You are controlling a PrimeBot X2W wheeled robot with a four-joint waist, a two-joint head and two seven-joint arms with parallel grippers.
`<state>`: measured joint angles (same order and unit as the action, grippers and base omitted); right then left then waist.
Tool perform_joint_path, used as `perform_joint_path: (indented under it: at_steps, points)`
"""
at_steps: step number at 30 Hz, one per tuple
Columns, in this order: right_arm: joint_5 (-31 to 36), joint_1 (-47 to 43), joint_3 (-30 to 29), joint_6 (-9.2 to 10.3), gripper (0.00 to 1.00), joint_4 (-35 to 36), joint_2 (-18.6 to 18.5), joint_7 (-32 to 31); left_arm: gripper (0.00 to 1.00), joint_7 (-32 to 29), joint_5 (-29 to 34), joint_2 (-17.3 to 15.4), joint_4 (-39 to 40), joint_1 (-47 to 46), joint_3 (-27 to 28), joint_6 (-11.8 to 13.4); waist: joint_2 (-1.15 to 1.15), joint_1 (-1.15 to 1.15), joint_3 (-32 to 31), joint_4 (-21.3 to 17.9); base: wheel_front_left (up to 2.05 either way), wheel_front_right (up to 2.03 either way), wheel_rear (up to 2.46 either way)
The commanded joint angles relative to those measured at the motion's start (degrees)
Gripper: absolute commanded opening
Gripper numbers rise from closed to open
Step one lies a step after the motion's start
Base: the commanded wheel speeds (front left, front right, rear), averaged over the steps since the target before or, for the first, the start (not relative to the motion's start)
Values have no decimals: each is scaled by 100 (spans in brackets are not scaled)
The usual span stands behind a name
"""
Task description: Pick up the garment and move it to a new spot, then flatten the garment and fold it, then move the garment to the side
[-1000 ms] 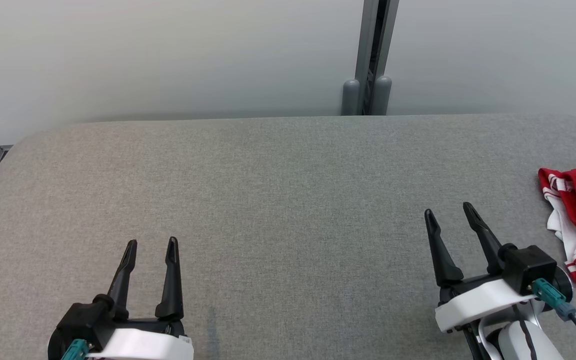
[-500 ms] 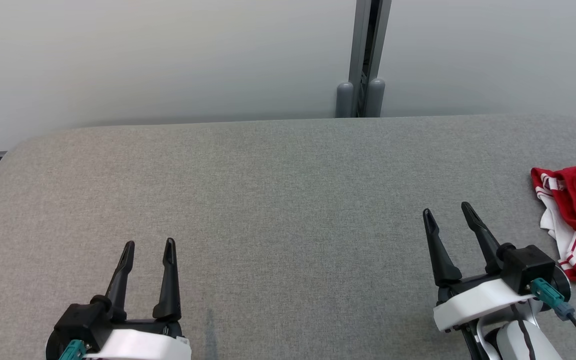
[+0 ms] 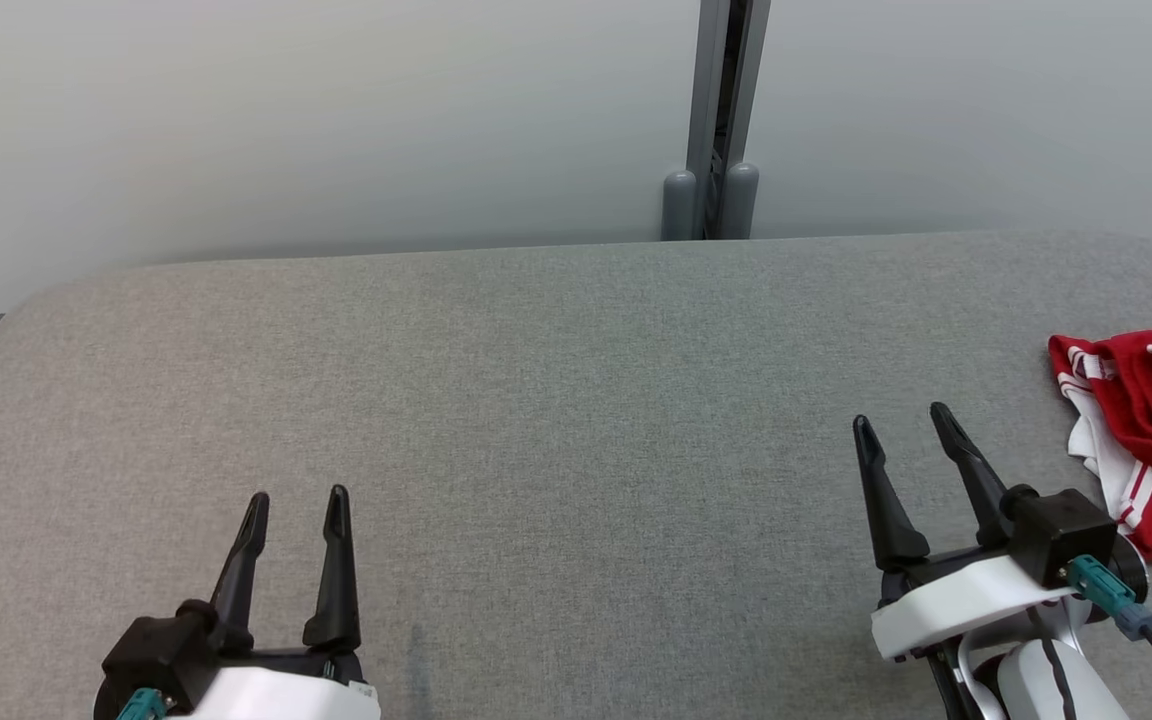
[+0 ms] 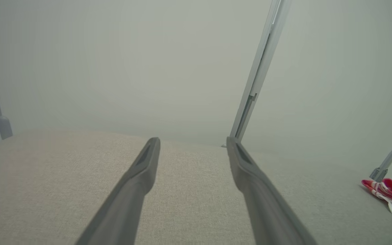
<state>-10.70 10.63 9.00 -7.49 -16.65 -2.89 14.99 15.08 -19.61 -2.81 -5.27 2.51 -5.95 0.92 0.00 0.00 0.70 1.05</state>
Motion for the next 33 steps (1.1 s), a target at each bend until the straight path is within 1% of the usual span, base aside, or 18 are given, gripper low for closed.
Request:
perform_joint_path:
  at_steps: [1,15,16,21,33]
  points:
    - [5,28,-32,-1,100,-2,-17,28,100,2,-64,-23,5,63,26,10,0,0,-2,-3,0,0,0]
    - [-76,59,48,-1,100,-33,-13,28,100,2,-302,-24,-39,-37,115,-58,0,0,59,26,0,0,0]
    - [-39,14,61,0,0,-37,3,0,0,0,-295,1,-35,38,97,-42,0,0,60,26,0,0,0]
    - [-116,-175,50,0,0,-222,49,-46,0,-17,-389,30,-250,149,83,-49,0,0,64,27,0,0,0]
    - [-1384,-88,-399,0,0,-259,23,-492,0,-252,-1546,23,-577,-246,91,-180,0,0,55,13,0,0,0]
